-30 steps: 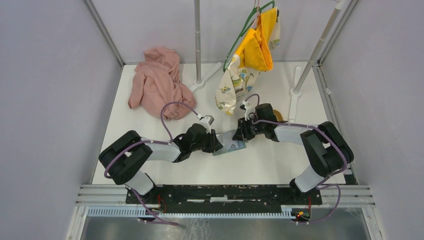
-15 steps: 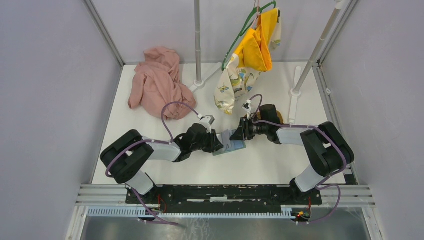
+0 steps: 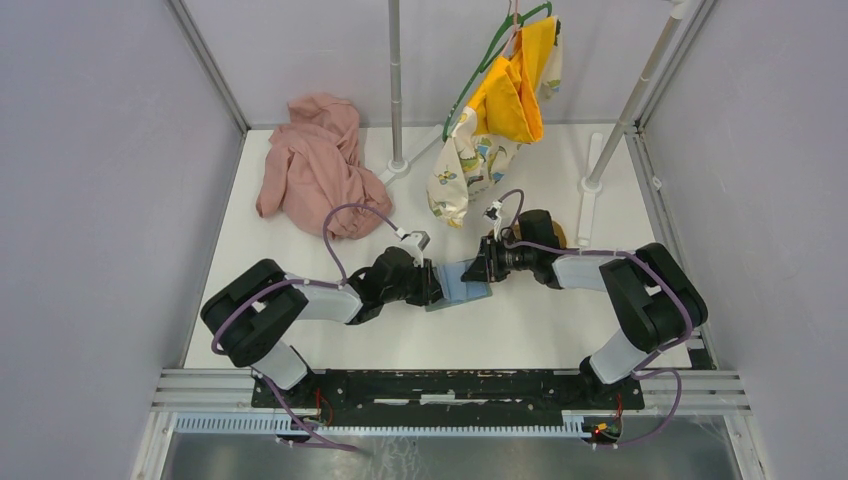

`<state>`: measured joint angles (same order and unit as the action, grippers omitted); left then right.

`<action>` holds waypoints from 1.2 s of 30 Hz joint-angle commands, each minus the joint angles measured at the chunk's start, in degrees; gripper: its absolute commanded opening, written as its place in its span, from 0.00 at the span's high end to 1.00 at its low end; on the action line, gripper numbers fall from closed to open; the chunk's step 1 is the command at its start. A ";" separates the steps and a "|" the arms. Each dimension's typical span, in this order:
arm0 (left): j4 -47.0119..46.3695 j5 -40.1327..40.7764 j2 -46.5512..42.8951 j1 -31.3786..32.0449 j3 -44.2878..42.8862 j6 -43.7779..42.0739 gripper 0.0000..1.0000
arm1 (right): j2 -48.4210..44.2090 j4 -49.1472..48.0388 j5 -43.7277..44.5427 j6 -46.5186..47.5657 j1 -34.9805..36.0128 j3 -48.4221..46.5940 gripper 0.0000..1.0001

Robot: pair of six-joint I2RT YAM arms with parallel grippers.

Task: Put the credit cards into the card holder
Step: Insert the credit card into the card holder.

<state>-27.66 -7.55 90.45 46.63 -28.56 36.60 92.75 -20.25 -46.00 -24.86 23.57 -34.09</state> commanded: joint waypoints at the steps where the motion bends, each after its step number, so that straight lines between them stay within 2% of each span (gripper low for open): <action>1: -1.06 -1.54 1.10 0.33 0.75 1.60 0.69 | 0.31 4.40 5.53 6.57 1.15 -2.79 0.73; 6: -0.58 -1.57 -0.77 0.22 2.19 2.07 0.68 | 0.08 9.87 12.77 12.53 2.85 -5.16 0.73; 11: 6.66 0.69 -6.00 0.19 2.29 0.44 0.67 | -0.12 12.93 16.51 16.81 3.63 -6.92 0.73; 17: 19.36 6.49 -14.86 0.20 2.09 -2.13 0.66 | -2.25 16.12 17.40 24.29 4.28 -9.03 0.71; 21: 24.66 7.38 -22.66 0.30 1.87 -3.40 0.65 | -4.54 22.58 12.89 36.85 4.37 -12.32 0.68; 25: 21.05 3.36 -28.17 0.19 2.01 -4.89 0.65 | -8.86 30.32 9.95 50.07 4.27 -15.43 0.67; 30: 10.58 -0.74 -32.13 0.17 3.72 -4.99 0.65 | -16.02 30.08 15.38 57.49 3.06 -13.81 0.64; 32: 7.95 -0.57 -34.39 0.23 4.11 -5.24 0.65 | -17.83 29.77 18.28 57.96 0.70 -13.69 0.56; 34: 6.01 0.50 -36.93 0.19 4.73 -5.87 0.63 | -18.98 28.81 17.51 56.51 -3.35 -13.40 0.31; 35: 5.82 1.48 -38.06 0.23 5.08 -6.14 0.57 | -18.90 28.33 15.75 54.74 -5.54 -13.23 0.16; 36: 6.43 2.71 -38.69 0.24 5.16 -6.18 0.50 | -18.30 27.85 12.49 52.79 -8.52 -12.95 0.07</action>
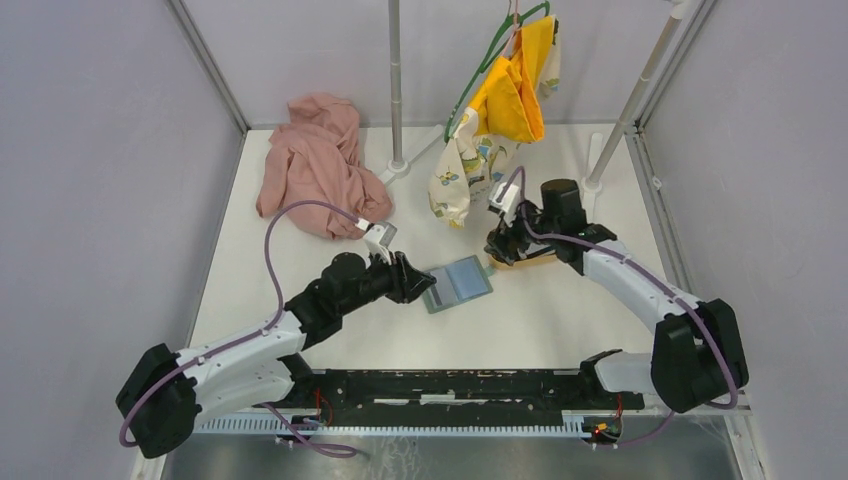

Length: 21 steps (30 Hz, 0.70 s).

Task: Put the credit cards into the card holder
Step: Insert the credit card into the card holder.

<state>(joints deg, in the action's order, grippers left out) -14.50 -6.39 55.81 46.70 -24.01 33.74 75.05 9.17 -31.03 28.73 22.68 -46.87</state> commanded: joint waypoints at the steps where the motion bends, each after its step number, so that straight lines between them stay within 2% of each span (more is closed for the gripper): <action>1: -5.24 3.17 -4.01 0.14 0.30 -3.26 0.40 | 0.46 -1.75 -6.19 -3.10 -9.81 -0.11 0.02; 2: -3.58 4.13 -3.40 0.09 -0.30 -3.47 0.31 | 2.03 -1.89 -9.10 -5.10 -12.19 -0.22 0.02; 3: -1.69 3.86 -2.28 0.03 -1.11 -3.95 0.29 | 3.43 -2.04 -12.06 -7.29 -13.91 -0.32 0.02; 5: 0.27 1.12 0.30 -0.18 -2.46 -4.53 0.29 | 6.05 -4.40 -14.08 -12.00 -16.75 0.25 0.02; 8: -3.05 -1.93 1.44 -0.15 -0.99 -3.60 0.29 | 8.18 -9.53 -13.84 -20.22 -18.96 2.46 0.08; 13: -7.12 -2.08 1.63 -0.21 1.27 -3.73 0.28 | 11.98 -16.89 -15.39 -31.89 -20.22 4.31 0.18; 17: -9.92 -2.40 5.06 -0.20 1.15 -3.87 0.29 | 16.62 -16.01 -13.79 -34.11 -20.26 3.20 0.23; 21: -11.52 -4.26 8.52 -0.08 0.58 -3.36 0.30 | 18.67 -14.62 -12.58 -34.50 -20.20 2.52 0.34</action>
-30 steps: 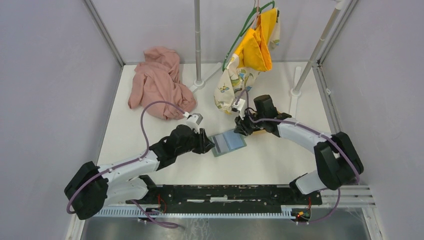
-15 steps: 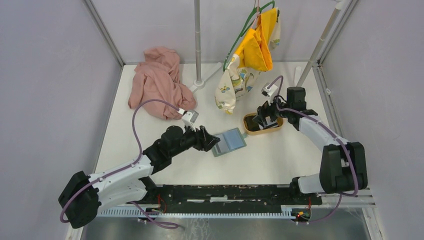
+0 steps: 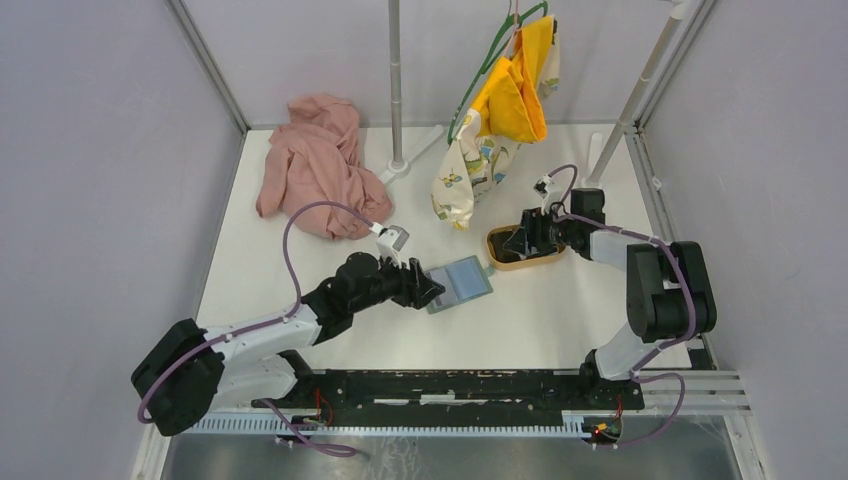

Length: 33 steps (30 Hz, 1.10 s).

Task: Put the credit cards into the card holder
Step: Insert the credit card into the card holder.

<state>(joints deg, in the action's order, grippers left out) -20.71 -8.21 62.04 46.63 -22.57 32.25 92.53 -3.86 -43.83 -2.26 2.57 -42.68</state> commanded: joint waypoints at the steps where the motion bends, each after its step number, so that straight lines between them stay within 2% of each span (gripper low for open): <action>1: -5.69 -2.64 2.70 -0.11 -0.63 -1.65 0.30 | 1.02 -1.18 0.99 -3.41 -0.11 -1.71 0.35; 6: -6.62 -2.64 2.99 -0.13 -0.06 -1.34 0.30 | 1.21 -1.51 -0.29 -5.06 0.09 -1.03 0.36; 12: -7.70 -2.95 2.82 -0.07 0.95 -0.35 0.31 | 1.24 -5.52 -6.43 -10.75 0.15 0.28 0.47; 17: -8.19 -2.86 2.04 -0.07 1.83 0.51 0.31 | 0.73 -9.33 -10.65 -15.21 0.16 1.57 0.51; 23: -9.90 -3.37 2.87 -0.09 2.13 1.46 0.31 | 1.74 -12.21 -12.94 -18.34 0.58 2.76 0.52; 31: -10.56 -3.39 3.27 -0.08 2.61 1.68 0.32 | 4.13 -11.84 -13.79 -18.67 1.88 2.33 0.53; 33: -10.56 -3.39 3.32 -0.12 2.62 1.59 0.32 | 4.12 -9.20 -11.84 -16.42 1.91 1.66 0.53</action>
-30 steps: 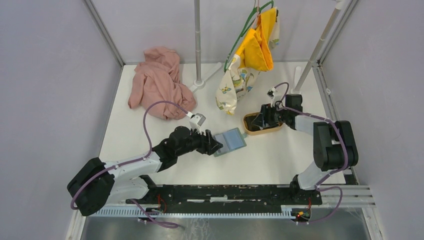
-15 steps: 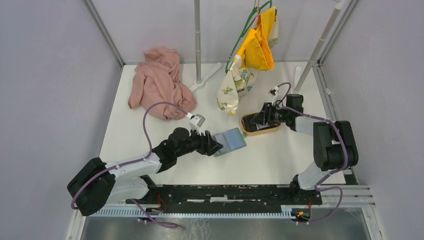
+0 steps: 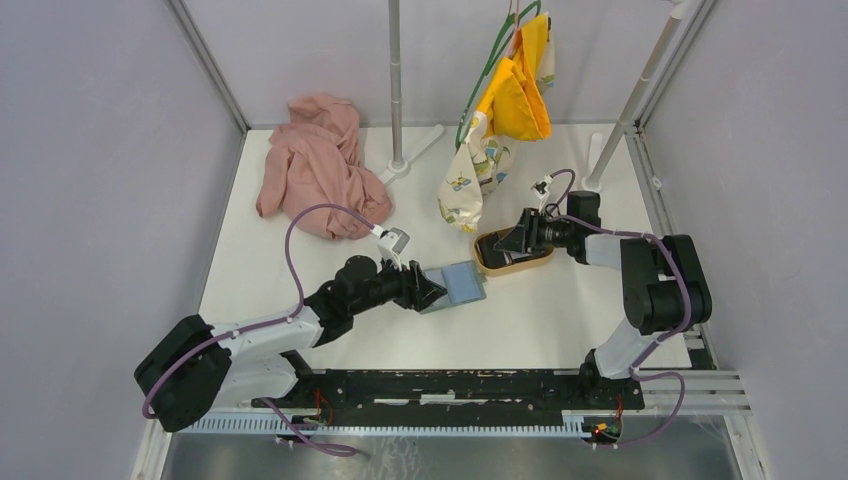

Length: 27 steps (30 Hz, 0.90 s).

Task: Put the credit cards into the card holder
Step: Insert the credit card into the card holder.

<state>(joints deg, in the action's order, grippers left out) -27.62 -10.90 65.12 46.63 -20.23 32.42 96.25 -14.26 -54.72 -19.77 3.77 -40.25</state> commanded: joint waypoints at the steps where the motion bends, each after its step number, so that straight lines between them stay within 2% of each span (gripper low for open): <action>1: -3.67 -0.71 0.33 -0.06 0.23 1.41 0.32 | 0.43 2.02 -0.20 1.70 0.72 -1.00 0.53; 3: -3.62 -0.71 0.51 -0.05 0.20 1.37 0.32 | 0.72 1.33 -1.18 1.06 0.78 -0.91 0.54; 7: -3.63 -0.71 0.63 -0.12 0.27 1.33 0.32 | 0.78 -4.74 -4.94 -3.87 0.87 0.70 0.64; 14: -4.09 -0.66 1.16 -0.06 0.29 1.41 0.32 | 0.90 -4.36 -5.13 -3.57 1.86 0.52 0.66; 17: -4.48 -0.94 1.86 -0.06 0.28 1.58 0.32 | 1.04 2.50 -1.01 2.52 2.14 -1.39 0.63; 27: -4.86 -1.47 3.29 -0.07 -0.38 1.59 0.33 | 1.13 8.53 2.75 9.13 4.24 -3.89 0.49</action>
<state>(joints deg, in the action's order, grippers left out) -28.95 -11.14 67.79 46.63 -20.18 32.42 97.25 -8.43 -53.95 -15.11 6.74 -40.97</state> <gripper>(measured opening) 0.676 0.503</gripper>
